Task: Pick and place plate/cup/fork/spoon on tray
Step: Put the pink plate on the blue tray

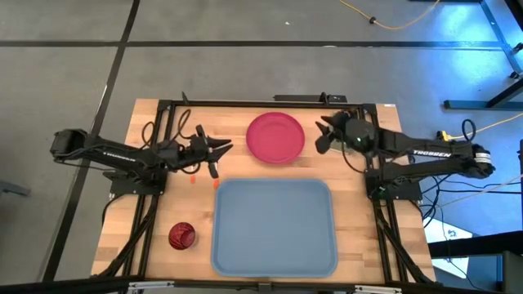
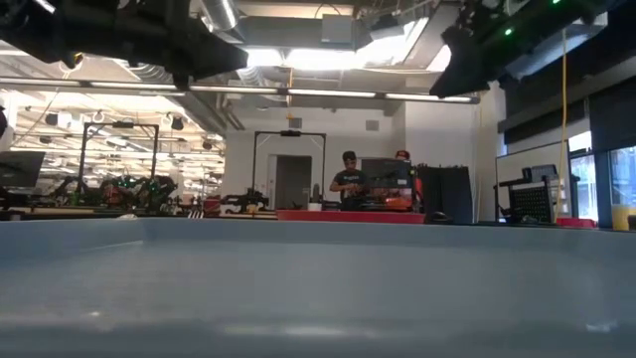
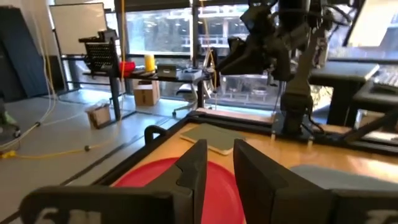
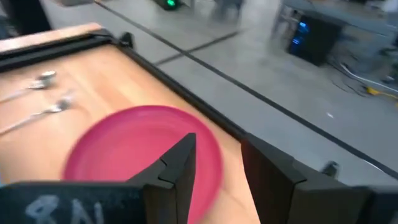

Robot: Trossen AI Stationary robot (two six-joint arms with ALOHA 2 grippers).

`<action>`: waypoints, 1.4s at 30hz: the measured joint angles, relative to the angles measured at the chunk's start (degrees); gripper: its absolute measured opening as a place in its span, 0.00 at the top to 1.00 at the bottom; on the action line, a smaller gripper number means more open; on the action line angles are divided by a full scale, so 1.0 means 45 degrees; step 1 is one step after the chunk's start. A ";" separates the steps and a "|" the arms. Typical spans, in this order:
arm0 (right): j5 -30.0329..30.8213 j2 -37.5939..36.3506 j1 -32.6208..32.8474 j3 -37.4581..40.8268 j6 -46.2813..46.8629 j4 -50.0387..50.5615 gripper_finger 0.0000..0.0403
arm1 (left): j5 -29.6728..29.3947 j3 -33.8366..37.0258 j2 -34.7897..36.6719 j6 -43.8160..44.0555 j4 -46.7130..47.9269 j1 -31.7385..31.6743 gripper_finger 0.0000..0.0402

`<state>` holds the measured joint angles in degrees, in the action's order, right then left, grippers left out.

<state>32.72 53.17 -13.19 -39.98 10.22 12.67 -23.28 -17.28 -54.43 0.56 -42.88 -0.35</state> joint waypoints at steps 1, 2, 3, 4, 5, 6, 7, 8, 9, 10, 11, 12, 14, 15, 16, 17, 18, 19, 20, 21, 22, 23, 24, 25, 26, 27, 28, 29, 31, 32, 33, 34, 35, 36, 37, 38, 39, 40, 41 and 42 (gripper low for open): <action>-0.0249 0.0220 -0.0348 -0.0056 0.0002 -0.0004 0.67 | 0.0003 0.0000 0.0001 0.0194 -0.0041 -0.0055 0.82; -0.0817 0.0494 -0.0727 -0.0098 0.0037 -0.0010 0.67 | 0.0019 0.0000 0.0017 0.0421 -0.0046 -0.0110 0.82; -0.1601 0.0789 -0.1129 -0.0109 0.0182 -0.0007 0.67 | 0.0067 0.0000 0.0044 0.0606 -0.0038 -0.0175 0.82; -0.2449 0.1133 -0.1548 -0.0109 0.0429 0.0004 0.67 | 0.0075 0.0000 0.0088 0.0806 -0.0042 -0.0212 0.82; -0.3318 0.1509 -0.1932 -0.0109 0.0755 -0.0014 0.67 | 0.0084 0.0000 0.0129 0.0896 -0.0050 -0.0249 0.82; -0.4021 0.1925 -0.2317 -0.0109 0.1039 -0.0006 0.67 | 0.0095 -0.0003 0.0131 0.0986 -0.0081 -0.0269 0.82; -0.4537 0.2376 -0.2673 -0.0109 0.1254 -0.0011 0.67 | 0.0100 -0.0005 0.0128 0.1113 -0.0079 -0.0283 0.82; -0.4837 0.2847 -0.3032 -0.0109 0.1391 -0.0052 0.67 | 0.0095 -0.0005 0.0124 0.1177 -0.0071 -0.0290 0.82; -0.4976 0.3309 -0.3358 -0.0109 0.1592 -0.0133 0.67 | 0.0093 -0.0005 0.0121 0.1190 -0.0076 -0.0290 0.82; -0.5125 0.3757 -0.3699 -0.0109 0.1799 -0.0316 0.67 | 0.0090 -0.0005 0.0121 0.1194 -0.0087 -0.0290 0.82; -0.5374 0.4182 -0.4007 -0.0142 0.2050 -0.0427 0.67 | 0.0094 -0.0005 0.0121 0.1194 -0.0106 -0.0290 0.82; -0.5721 0.4606 -0.4285 -0.0270 0.2340 -0.0385 0.67 | 0.0090 -0.0005 0.0121 0.1198 -0.0137 -0.0290 0.82; -0.6536 0.5461 -0.4733 -0.0708 0.2725 -0.0236 0.67 | 0.0093 -0.0005 0.0121 0.1203 -0.0201 -0.0290 0.82; -0.6908 0.5862 -0.4882 -0.1014 0.2846 -0.0103 0.67 | 0.0090 -0.0005 0.0121 0.1206 -0.0229 -0.0290 0.82; -0.7254 0.6265 -0.4980 -0.1336 0.2892 -0.0009 0.67 | 0.0092 -0.0005 0.0121 0.1207 -0.0265 -0.0290 0.82; -0.7501 0.6649 -0.5048 -0.1689 0.2874 0.0167 0.67 | 0.0091 -0.0005 0.0121 0.1203 -0.0317 -0.0290 0.82; -0.7626 0.7017 -0.5072 -0.2053 0.2747 0.0437 0.67 | 0.0090 -0.0005 0.0121 0.1198 -0.0367 -0.0290 0.82; -0.7634 0.7345 -0.5076 -0.2456 0.2666 0.0789 0.67 | 0.0090 -0.0005 0.0121 0.1203 -0.0387 -0.0290 0.82; -0.7625 0.7655 -0.5076 -0.2873 0.2584 0.1201 0.67 | 0.0090 -0.0005 0.0121 0.1203 -0.0382 -0.0290 0.82; -0.7577 0.7943 -0.5071 -0.3302 0.2402 0.1592 0.67 | 0.0095 -0.0005 0.0121 0.1203 -0.0382 -0.0290 0.82; -0.7553 0.8223 -0.5071 -0.3717 0.2256 0.2014 0.67 | 0.0094 -0.0005 0.0121 0.1199 -0.0382 -0.0286 0.82; -0.7496 0.8481 -0.5076 -0.4098 0.2047 0.2446 0.67 | 0.0092 -0.0005 0.0121 0.1200 -0.0382 -0.0285 0.82; -0.7369 0.8727 -0.5076 -0.4459 0.1935 0.2855 0.67 | 0.0090 -0.0005 0.0121 0.1198 -0.0382 -0.0285 0.82; -0.7290 0.8967 -0.5080 -0.4793 0.1785 0.3244 0.67 | 0.0091 -0.0005 0.0121 0.1198 -0.0382 -0.0285 0.82; -0.7231 0.9166 -0.5085 -0.5079 0.1641 0.3630 0.67 | 0.0094 -0.0005 0.0121 0.1194 -0.0382 -0.0285 0.82; -0.7206 0.9369 -0.5085 -0.5351 0.1522 0.4018 0.67 | 0.0090 -0.0005 0.0121 0.1194 -0.0382 -0.0285 0.82; -0.7199 0.9553 -0.5085 -0.5561 0.1351 0.4341 0.67 | 0.0090 -0.0005 0.0121 0.1194 -0.0377 -0.0285 0.82; -0.7197 0.9742 -0.5089 -0.5714 0.1245 0.4605 0.67 | 0.0095 -0.0005 0.0121 0.1194 -0.0382 -0.0285 0.82; -0.7201 1.0044 -0.5109 -0.5825 0.1097 0.5109 0.67 | 0.0090 -0.0005 0.0121 0.1194 -0.0377 -0.0285 0.82; -0.7201 1.0157 -0.5105 -0.5825 0.1118 0.5258 0.67 | 0.0093 -0.0005 0.0121 0.1194 -0.0377 -0.0285 0.82; -0.7201 1.0289 -0.5105 -0.5830 0.1270 0.5415 0.67 | 0.0091 -0.0005 0.0121 0.1193 -0.0377 -0.0285 0.82; -0.7206 1.0402 -0.5105 -0.5843 0.1367 0.5582 0.67 | 0.0095 -0.0005 0.0121 0.1189 -0.0377 -0.0285 0.82; -0.7204 1.0527 -0.5105 -0.5845 0.1453 0.5791 0.67 | 0.0090 -0.0005 0.0121 0.1189 -0.0377 -0.0285 0.82; -0.7201 1.0642 -0.5105 -0.5845 0.1582 0.5961 0.67 | 0.0090 -0.0005 0.0121 0.1189 -0.0377 -0.0285 0.82; -0.7218 1.0728 -0.5105 -0.5843 0.1667 0.5990 0.67 | 0.0090 -0.0005 0.0121 0.1189 -0.0377 -0.0285 0.82; -0.7285 1.0792 -0.5102 -0.5845 0.1696 0.5940 0.67 | 0.0091 -0.0005 0.0121 0.1189 -0.0377 -0.0285 0.82; -0.7441 1.0835 -0.5076 -0.5845 0.1709 0.5872 0.67 | 0.0092 -0.0005 0.0121 0.1189 -0.0377 -0.0285 0.82; -0.7585 1.0883 -0.5064 -0.5845 0.1716 0.5819 0.67 | 0.0090 -0.0005 0.0121 0.1189 -0.0377 -0.0285 0.82; -0.7608 1.0945 -0.5025 -0.5845 0.1770 0.5796 0.67 | 0.0095 -0.0005 0.0121 0.1189 -0.0377 -0.0285 0.82; -0.7608 1.0992 -0.4999 -0.5845 0.1956 0.5805 0.67 | 0.0094 -0.0005 0.0121 0.1189 -0.0377 -0.0285 0.82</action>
<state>-1.51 102.64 -35.69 -66.28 19.03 38.79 -22.86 -17.30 -53.89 5.91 -44.58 -1.63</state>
